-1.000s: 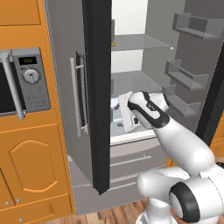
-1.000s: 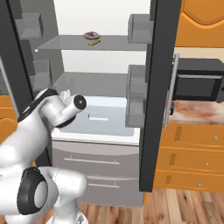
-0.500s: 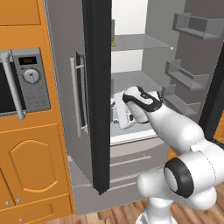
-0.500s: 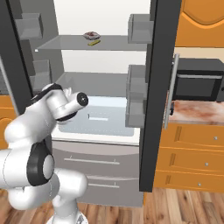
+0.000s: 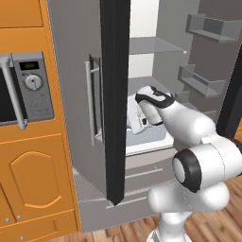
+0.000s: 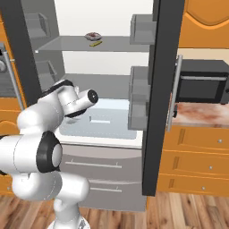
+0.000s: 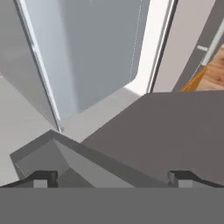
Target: Retrieve the butter from the fridge and place it on a plate on the dining table. Then retrieve the butter knife by the fridge and place it near the plate.
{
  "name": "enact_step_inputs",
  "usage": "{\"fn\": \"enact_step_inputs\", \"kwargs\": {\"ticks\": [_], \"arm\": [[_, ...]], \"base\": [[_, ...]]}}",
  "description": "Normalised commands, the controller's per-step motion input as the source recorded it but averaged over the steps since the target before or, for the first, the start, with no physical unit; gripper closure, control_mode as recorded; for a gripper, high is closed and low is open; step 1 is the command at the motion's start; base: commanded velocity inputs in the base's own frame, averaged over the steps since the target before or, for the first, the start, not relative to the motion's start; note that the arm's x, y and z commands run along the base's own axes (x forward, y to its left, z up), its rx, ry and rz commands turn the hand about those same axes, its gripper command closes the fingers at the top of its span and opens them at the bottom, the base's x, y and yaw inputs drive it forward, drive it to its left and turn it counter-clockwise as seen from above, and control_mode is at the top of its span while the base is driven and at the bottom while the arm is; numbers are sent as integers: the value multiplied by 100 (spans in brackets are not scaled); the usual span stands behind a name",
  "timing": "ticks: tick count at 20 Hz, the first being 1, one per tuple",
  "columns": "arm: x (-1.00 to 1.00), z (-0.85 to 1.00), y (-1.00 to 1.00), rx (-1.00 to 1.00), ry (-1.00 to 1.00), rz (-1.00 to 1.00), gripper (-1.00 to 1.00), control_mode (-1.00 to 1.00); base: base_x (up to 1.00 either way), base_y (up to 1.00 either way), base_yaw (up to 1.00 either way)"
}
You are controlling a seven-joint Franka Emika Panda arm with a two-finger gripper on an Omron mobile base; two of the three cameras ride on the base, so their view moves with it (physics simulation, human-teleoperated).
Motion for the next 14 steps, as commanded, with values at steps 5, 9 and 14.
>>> {"fn": "enact_step_inputs", "kwargs": {"ticks": [5,9,14], "arm": [[-23,-5,57,0,0,13,-100,-100],[-70,-8,76,0,0,12,-100,-100],[-84,-5,81,0,0,9,-100,-100]], "base": [[0,0,0],[0,0,0],[0,0,0]]}}
